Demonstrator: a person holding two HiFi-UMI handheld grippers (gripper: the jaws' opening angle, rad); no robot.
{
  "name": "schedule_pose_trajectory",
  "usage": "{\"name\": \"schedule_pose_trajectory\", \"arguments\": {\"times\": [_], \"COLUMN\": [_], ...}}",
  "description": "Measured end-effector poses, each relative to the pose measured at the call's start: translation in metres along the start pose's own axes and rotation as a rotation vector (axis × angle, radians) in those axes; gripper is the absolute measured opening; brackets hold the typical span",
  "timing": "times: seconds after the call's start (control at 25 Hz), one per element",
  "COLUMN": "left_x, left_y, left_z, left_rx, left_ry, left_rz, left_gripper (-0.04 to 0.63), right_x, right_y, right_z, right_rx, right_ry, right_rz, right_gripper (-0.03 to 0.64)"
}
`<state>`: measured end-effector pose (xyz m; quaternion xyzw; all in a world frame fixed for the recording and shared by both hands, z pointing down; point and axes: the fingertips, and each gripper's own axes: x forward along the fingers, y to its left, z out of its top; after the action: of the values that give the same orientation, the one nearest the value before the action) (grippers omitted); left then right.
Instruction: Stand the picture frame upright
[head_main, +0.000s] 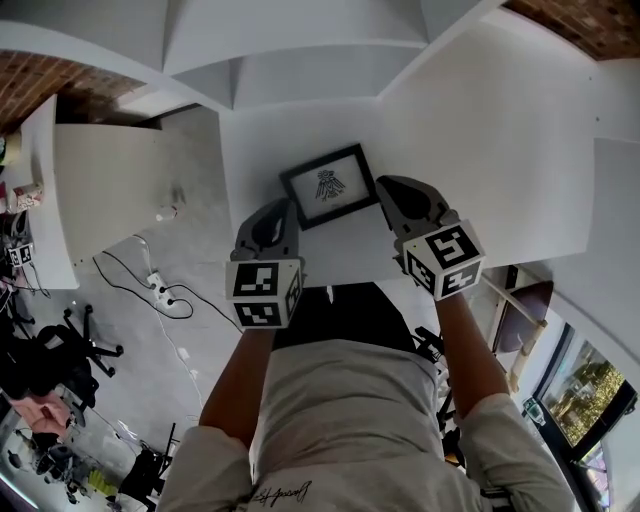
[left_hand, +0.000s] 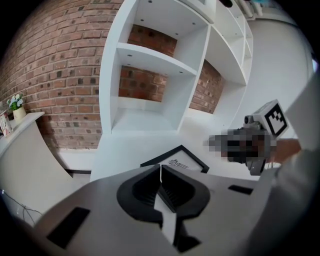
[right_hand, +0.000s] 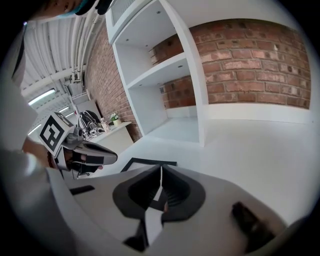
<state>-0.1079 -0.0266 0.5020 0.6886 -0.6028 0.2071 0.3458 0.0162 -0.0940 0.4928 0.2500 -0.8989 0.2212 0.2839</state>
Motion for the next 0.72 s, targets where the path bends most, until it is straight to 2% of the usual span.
{"name": "schedule_pose_trajectory", "arguments": {"times": [0.16, 0.28, 0.36, 0.48, 0.6, 0.72], "left_x": [0.006, 0.012, 0.015, 0.020, 0.025, 0.027], "left_y": [0.004, 0.006, 0.008, 0.008, 0.008, 0.007], "left_z": [-0.012, -0.018, -0.021, -0.025, -0.030, -0.032], "left_rx": [-0.005, -0.017, -0.032, -0.083, -0.136, -0.158], "left_ry": [0.026, 0.039, 0.049, 0.065, 0.081, 0.086], "left_rz": [0.006, 0.003, 0.002, -0.016, -0.039, -0.044], "left_gripper": [0.022, 0.082, 0.096, 0.108, 0.121, 0.121], "right_x": [0.012, 0.020, 0.024, 0.029, 0.037, 0.043], "right_y": [-0.006, -0.010, -0.012, -0.015, -0.015, -0.015], "right_z": [-0.011, -0.018, -0.021, -0.025, -0.031, -0.034], "right_rx": [-0.014, -0.024, -0.025, -0.020, -0.014, -0.016], "right_ry": [0.026, 0.054, 0.063, 0.080, 0.107, 0.129], "right_rz": [-0.011, -0.014, -0.017, -0.019, -0.012, -0.006], "right_gripper": [0.031, 0.032, 0.032, 0.035, 0.095, 0.095]}}
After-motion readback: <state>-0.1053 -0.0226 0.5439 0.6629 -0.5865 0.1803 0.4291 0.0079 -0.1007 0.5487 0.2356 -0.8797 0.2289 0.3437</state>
